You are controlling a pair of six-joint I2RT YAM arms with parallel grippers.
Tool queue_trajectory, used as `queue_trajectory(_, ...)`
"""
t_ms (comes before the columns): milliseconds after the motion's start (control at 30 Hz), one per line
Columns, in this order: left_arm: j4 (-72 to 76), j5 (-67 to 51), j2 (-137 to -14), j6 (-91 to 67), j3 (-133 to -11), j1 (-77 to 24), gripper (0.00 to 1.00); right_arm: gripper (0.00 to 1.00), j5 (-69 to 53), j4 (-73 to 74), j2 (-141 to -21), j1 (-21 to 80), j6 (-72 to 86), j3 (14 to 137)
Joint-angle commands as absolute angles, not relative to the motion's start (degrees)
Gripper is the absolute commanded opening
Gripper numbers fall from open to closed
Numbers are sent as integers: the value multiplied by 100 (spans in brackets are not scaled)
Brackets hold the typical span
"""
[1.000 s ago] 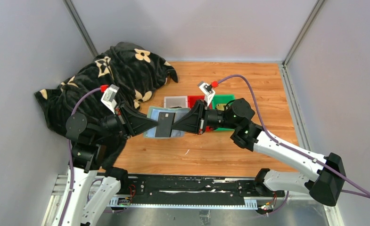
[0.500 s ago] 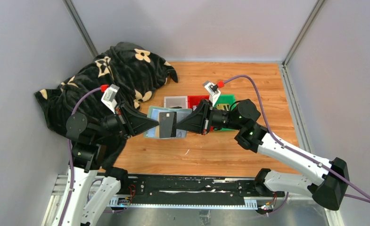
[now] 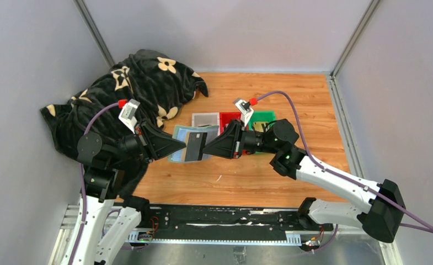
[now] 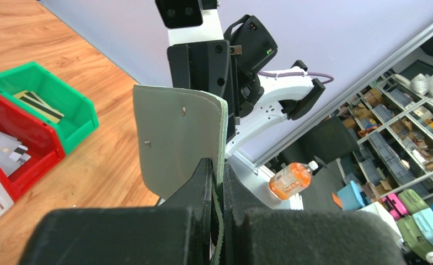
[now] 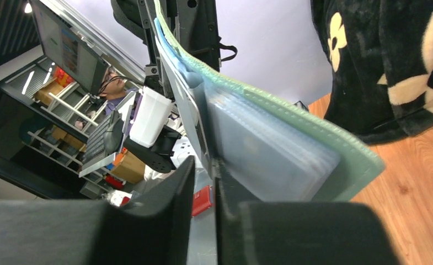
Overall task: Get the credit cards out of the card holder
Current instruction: Remove the credit card from the card holder.
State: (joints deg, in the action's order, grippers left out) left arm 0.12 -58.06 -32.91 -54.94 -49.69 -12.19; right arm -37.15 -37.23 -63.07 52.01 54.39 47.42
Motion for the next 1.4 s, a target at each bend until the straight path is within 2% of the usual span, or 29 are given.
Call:
queue_trajectory(0, 152, -5862, -3288, -5572, -5115, -1239, 0, 26, -3830, -4144, -6335, 5274, 5484, 4789)
queue_trajectory(100, 149, -5857, -3292, -5572, -5108, -1239, 0, 34, -3780, -4176, -6321, 5273, 5472, 4842)
queue_trajectory(200, 149, -5856, -3298, -5568, -5120, -1239, 0, 36, -3817, -4271, -6340, 5273, 5495, 4953)
queue_trajectory(300, 166, -5853, -3305, -5589, -5135, -1239, 0, 32, -3846, -4310, -6391, 5273, 5535, 5041)
queue_trajectory(767, 193, -5852, -3300, -5643, -5212, -1239, 0, 0, -3720, -4721, -6282, 5265, 5751, 4615)
queue_trajectory(1200, 120, -5819, -3345, -5525, -5281, -1239, 0, 0, -3446, -4675, -5938, 5242, 5721, 4195)
queue_trajectory(1367, -767, -5592, -3485, -4700, -5531, -1239, 0, 0, -3280, -4721, -5849, 4942, 5965, 4025)
